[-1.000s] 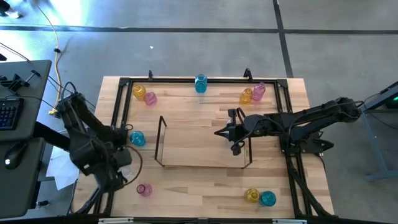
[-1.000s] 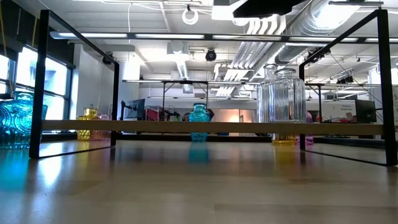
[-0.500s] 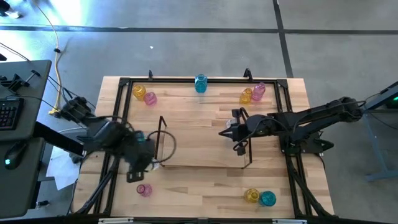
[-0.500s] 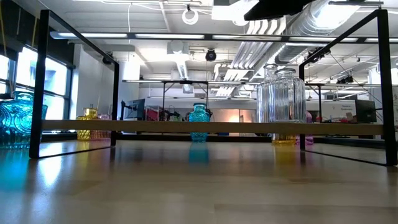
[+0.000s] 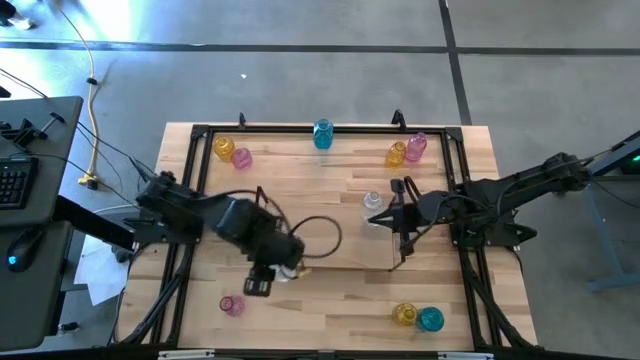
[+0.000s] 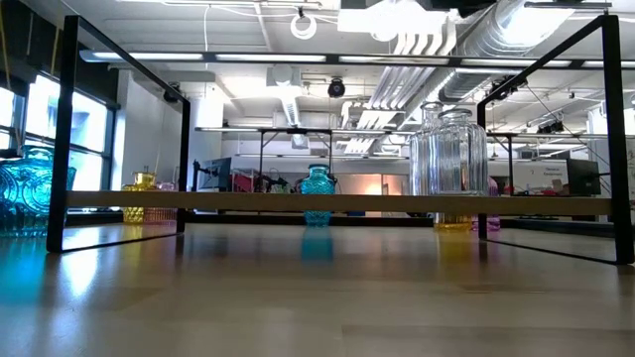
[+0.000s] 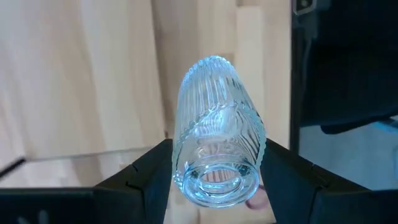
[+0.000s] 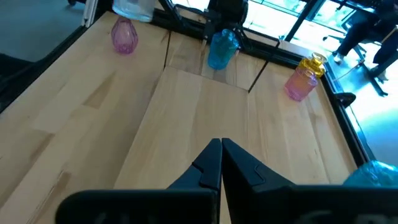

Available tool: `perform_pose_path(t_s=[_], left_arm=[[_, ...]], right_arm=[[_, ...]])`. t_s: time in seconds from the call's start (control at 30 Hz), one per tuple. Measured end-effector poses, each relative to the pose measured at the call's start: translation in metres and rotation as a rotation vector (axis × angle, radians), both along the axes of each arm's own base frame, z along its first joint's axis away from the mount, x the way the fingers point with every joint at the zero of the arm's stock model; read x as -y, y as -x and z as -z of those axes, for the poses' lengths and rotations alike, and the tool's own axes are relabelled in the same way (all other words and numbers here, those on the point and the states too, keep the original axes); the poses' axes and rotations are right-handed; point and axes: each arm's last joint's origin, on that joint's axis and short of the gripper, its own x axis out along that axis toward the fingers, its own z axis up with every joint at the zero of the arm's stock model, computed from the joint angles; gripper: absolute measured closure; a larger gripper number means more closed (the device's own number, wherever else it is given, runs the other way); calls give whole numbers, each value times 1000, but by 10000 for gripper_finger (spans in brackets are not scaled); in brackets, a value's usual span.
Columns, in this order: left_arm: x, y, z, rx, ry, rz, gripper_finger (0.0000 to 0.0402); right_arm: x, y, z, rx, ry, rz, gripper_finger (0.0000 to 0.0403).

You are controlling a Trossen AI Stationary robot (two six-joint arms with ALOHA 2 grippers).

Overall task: Sort vases onto shelf
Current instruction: Put the transparent vase on the shelf aligned with the other transparent vases

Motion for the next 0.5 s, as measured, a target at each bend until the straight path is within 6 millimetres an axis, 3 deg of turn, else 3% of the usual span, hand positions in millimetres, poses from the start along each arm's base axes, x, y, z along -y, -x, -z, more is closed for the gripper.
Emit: perform_pose_path(t_s=[0.23,0.5], left_arm=[[-29,-25,8,6,-19,-17,206],[-52,-57,32,13,-39,0,206]], right_arm=[[-5,17,-8,22,-2,26,403],[-4,26,-11,30,11,41,403]])
